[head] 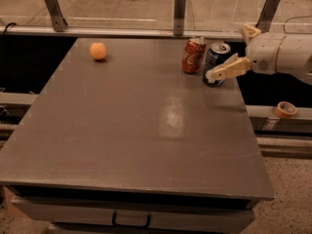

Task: Move pepsi can near coke can

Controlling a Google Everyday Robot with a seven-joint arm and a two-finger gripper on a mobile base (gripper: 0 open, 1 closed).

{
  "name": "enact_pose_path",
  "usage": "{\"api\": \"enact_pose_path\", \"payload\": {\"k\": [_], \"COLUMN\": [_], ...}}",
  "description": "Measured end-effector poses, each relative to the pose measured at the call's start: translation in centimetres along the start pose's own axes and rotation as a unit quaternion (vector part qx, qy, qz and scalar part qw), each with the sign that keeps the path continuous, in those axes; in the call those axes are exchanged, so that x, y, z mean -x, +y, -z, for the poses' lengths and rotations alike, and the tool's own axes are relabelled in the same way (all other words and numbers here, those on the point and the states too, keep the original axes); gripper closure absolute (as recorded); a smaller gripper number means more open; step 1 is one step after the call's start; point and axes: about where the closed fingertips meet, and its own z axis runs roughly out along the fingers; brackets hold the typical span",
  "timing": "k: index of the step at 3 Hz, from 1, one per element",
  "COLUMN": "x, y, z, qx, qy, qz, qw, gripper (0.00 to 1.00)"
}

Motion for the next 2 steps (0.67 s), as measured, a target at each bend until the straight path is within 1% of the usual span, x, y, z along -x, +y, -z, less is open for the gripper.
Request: {"api": "enact_pose_path", "payload": {"k": [1,2], "x": [6.8,16.2], "y": [1.2,4.2], "z": [6.3,12.2], "qx": [-0.005,-0.028], "qy": [0.02,0.042], "qz": [0.074,0.188], "qw": [0.997,0.9809], "gripper": [0.0,0.0]}}
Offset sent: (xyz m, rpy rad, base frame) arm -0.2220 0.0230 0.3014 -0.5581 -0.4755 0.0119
